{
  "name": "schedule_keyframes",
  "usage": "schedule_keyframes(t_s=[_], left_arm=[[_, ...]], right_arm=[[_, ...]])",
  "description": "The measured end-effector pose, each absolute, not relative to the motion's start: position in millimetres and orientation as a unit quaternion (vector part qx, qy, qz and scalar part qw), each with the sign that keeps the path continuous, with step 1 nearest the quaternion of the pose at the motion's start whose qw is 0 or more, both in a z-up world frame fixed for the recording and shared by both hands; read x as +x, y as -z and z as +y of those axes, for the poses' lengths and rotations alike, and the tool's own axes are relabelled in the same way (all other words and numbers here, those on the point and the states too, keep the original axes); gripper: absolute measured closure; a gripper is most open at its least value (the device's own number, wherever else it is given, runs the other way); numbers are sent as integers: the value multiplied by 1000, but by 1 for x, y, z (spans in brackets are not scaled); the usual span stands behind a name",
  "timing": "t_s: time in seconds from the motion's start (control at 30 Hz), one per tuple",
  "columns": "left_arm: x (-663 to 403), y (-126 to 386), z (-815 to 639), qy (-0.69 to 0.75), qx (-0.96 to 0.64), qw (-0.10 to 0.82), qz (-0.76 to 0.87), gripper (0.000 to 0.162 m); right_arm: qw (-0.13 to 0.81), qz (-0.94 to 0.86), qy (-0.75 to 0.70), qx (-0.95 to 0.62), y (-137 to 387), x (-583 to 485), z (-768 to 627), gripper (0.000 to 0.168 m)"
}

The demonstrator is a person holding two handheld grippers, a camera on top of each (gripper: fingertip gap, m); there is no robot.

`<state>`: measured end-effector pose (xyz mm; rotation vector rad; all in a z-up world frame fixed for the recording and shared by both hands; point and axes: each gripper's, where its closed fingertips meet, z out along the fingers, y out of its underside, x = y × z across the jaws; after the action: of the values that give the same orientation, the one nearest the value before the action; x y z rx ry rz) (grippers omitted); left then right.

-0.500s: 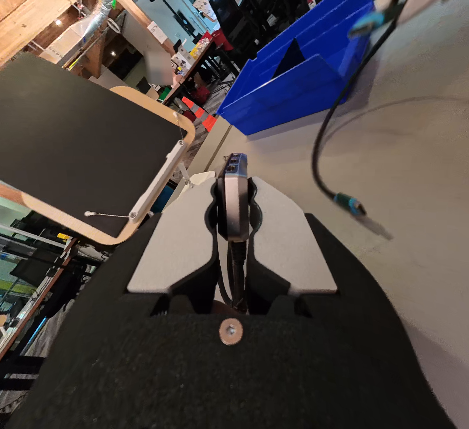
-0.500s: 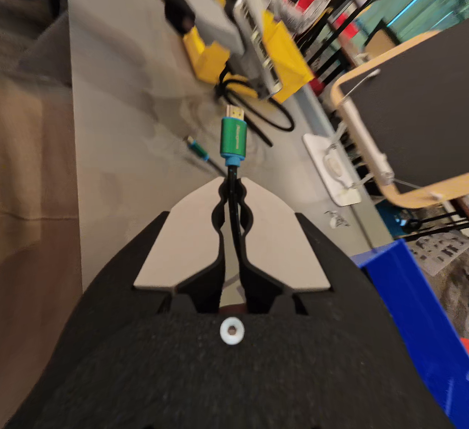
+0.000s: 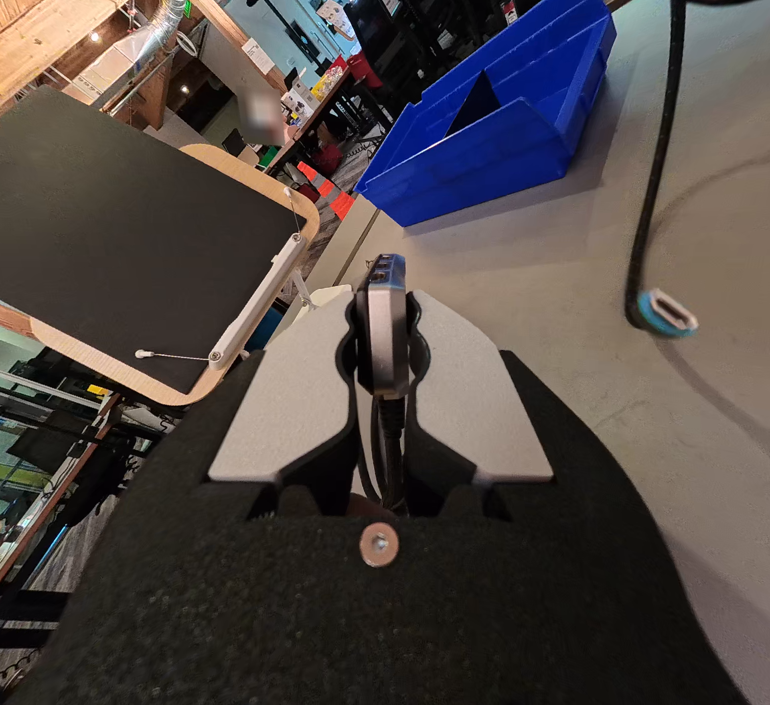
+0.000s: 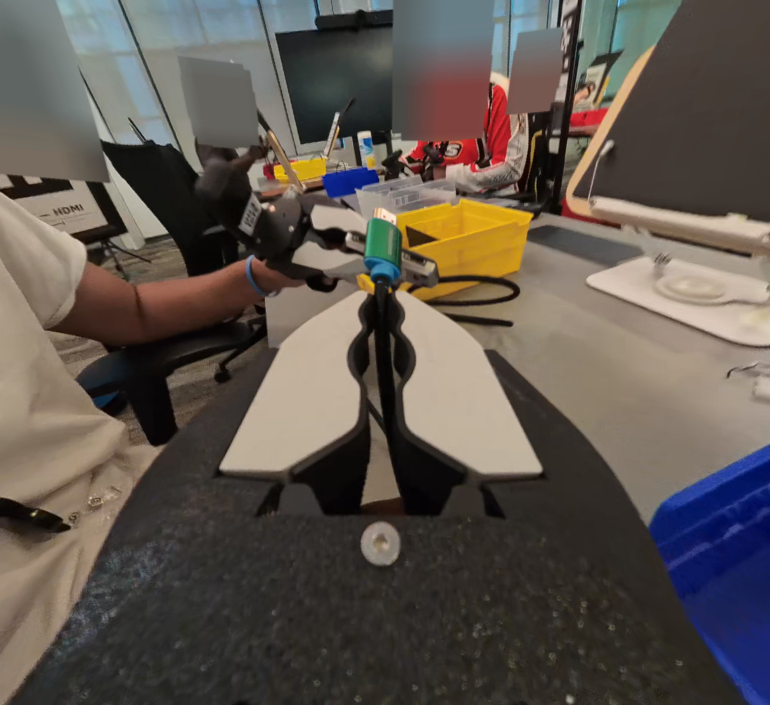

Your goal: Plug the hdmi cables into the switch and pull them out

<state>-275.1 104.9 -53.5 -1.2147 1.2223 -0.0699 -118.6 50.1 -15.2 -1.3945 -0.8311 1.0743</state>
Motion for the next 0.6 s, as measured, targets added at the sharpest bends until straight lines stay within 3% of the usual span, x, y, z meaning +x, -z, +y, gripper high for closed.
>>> schedule_keyframes(t_s=[0.3,0.6], left_arm=[[-278,55,106,29,-540,649,536,142],[-288,50,112,30,-552,655,516,142]], right_arm=[[500,-347,-412,-679,54,-140,91,163],[390,-397,-475,-682,6,-176,31,163]])
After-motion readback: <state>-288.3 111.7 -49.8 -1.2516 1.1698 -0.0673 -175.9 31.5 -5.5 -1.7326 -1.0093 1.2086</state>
